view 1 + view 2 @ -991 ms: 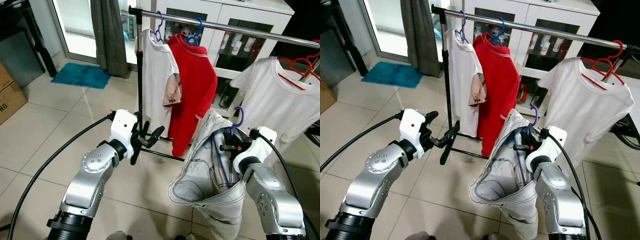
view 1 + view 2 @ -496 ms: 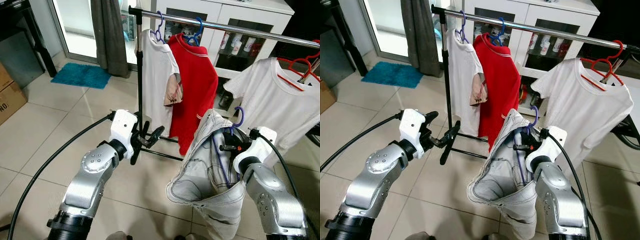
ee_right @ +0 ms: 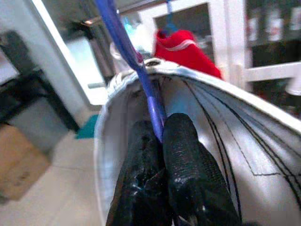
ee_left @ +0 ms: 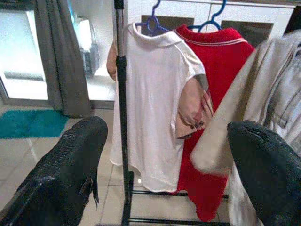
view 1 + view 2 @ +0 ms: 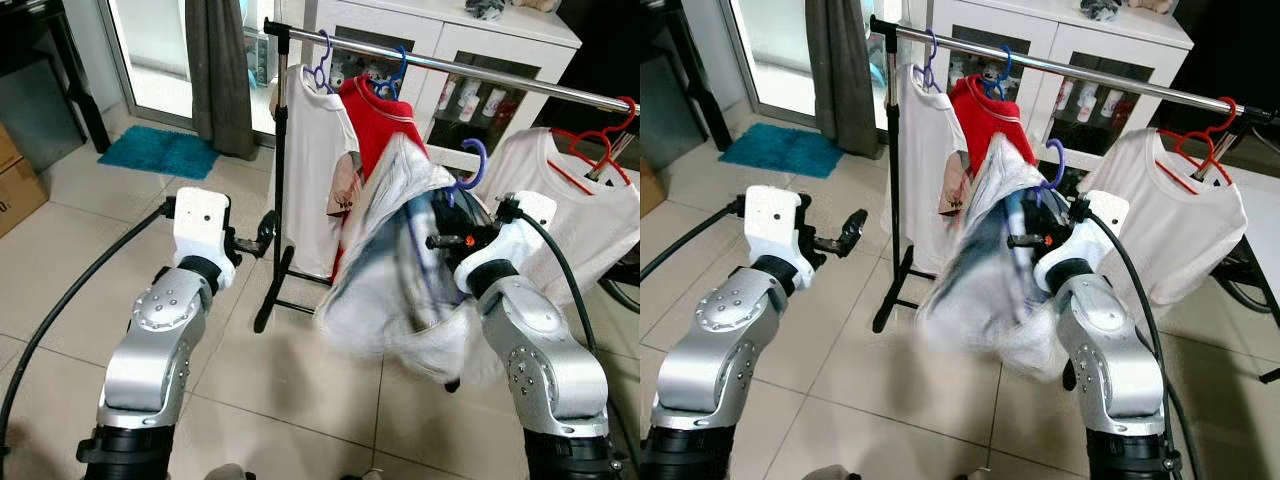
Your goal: Hang hanger
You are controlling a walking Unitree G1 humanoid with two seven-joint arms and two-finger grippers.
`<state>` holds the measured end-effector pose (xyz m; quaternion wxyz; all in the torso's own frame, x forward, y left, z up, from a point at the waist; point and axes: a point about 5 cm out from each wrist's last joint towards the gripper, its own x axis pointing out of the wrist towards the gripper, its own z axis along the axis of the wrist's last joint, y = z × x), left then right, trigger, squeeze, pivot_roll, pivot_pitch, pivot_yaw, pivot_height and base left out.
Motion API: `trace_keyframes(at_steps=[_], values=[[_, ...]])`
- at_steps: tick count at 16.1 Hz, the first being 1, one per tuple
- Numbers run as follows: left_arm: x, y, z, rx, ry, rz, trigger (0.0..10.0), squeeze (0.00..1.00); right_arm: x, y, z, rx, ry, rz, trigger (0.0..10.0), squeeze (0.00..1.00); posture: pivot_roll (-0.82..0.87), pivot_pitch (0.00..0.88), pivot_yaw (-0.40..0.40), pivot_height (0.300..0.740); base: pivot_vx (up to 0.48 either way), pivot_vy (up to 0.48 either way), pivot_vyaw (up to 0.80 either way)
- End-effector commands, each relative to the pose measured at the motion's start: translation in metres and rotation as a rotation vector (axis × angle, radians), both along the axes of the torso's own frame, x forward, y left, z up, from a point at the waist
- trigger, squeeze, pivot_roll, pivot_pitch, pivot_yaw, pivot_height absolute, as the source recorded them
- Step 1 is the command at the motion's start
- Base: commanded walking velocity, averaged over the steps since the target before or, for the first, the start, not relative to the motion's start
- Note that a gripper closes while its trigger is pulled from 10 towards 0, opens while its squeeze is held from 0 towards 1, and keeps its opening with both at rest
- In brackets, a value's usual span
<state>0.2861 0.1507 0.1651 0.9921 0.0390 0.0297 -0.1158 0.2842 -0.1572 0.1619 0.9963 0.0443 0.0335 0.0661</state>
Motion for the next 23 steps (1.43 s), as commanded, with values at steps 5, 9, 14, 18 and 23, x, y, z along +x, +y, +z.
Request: trace_keyframes(at_steps=[5,9,14,18,23], values=[[-0.003,-0.021,-0.008,0.104,0.064,-0.195,10.0,0.00,0.001,-0.001,-0.004,-0.130,0.015,0.003,10.0,0.00,-0.02,0.000,-0.114,0.740,0.000,0.000,0.00],[-0.001,-0.027,-0.003,0.070,0.046,-0.242,10.0,0.00,-0.002,-0.012,-0.010,-0.142,0.040,-0.075,10.0,0.00,-0.04,0.000,-0.093,0.740,0.000,0.000,-0.36],[0.003,-0.032,-0.001,0.079,0.005,-0.245,10.0,0.00,-0.005,-0.017,0.001,-0.066,-0.040,-0.159,10.0,0.00,-0.05,0.000,-0.088,0.740,0.000,0.000,-0.76],[0.003,-0.029,-0.001,0.063,-0.036,-0.185,10.0,0.00,-0.004,-0.009,0.010,-0.023,-0.114,-0.129,10.0,0.00,-0.04,0.000,-0.102,0.740,0.000,0.000,-0.80],[0.006,-0.033,0.000,0.149,-0.068,-0.246,10.0,0.00,0.001,0.005,0.014,0.068,-0.108,0.063,10.0,0.00,-0.02,0.000,-0.111,0.740,0.000,0.000,-0.74]])
